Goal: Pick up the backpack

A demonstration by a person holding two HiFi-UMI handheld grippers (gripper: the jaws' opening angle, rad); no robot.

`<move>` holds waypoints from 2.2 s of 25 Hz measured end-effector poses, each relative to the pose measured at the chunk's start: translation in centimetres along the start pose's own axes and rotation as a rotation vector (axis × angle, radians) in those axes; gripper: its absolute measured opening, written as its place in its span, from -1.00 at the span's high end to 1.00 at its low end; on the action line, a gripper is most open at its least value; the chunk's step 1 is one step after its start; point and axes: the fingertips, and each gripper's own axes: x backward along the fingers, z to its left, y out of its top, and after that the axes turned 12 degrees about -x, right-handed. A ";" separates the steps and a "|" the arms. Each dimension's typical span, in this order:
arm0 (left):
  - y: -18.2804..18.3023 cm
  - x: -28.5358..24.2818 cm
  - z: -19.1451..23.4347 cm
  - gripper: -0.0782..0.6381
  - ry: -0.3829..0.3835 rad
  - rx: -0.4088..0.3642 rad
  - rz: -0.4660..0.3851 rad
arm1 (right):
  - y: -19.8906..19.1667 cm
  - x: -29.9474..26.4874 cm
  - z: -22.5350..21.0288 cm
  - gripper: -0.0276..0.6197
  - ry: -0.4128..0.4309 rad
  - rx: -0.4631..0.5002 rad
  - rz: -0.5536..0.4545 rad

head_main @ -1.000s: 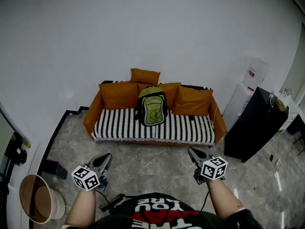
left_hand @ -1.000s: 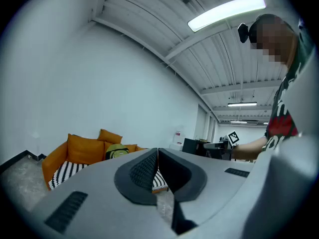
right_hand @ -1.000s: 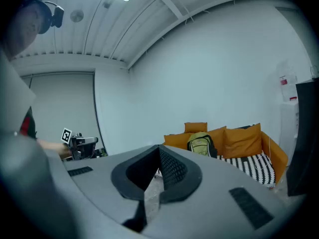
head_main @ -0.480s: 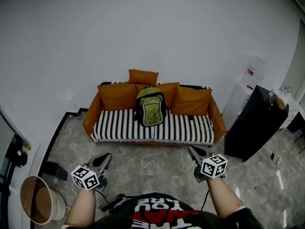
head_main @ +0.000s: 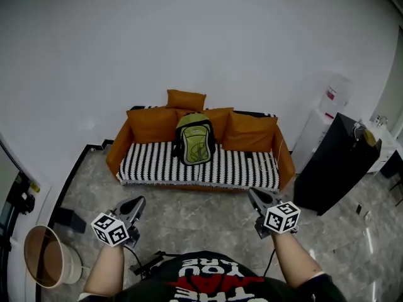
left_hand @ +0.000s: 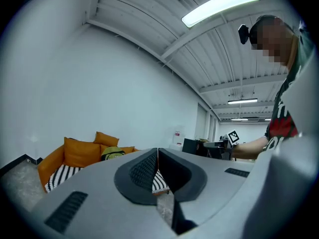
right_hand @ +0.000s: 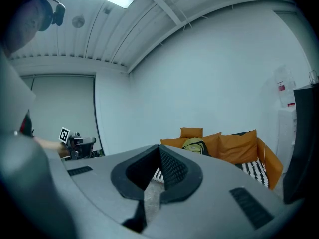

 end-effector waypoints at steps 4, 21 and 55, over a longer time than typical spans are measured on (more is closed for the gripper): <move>0.7 -1.7 -2.1 0.74 0.006 -0.010 -0.004 | 0.7 1.9 -1.9 0.83 0.011 0.018 0.004; -2.0 -9.0 3.9 0.74 -0.021 0.009 0.028 | 0.1 -5.4 -6.9 0.82 0.011 -0.004 0.060; -3.8 -49.3 39.4 0.74 -0.065 0.121 0.146 | 14.1 -49.3 -33.9 0.81 0.018 -0.086 0.112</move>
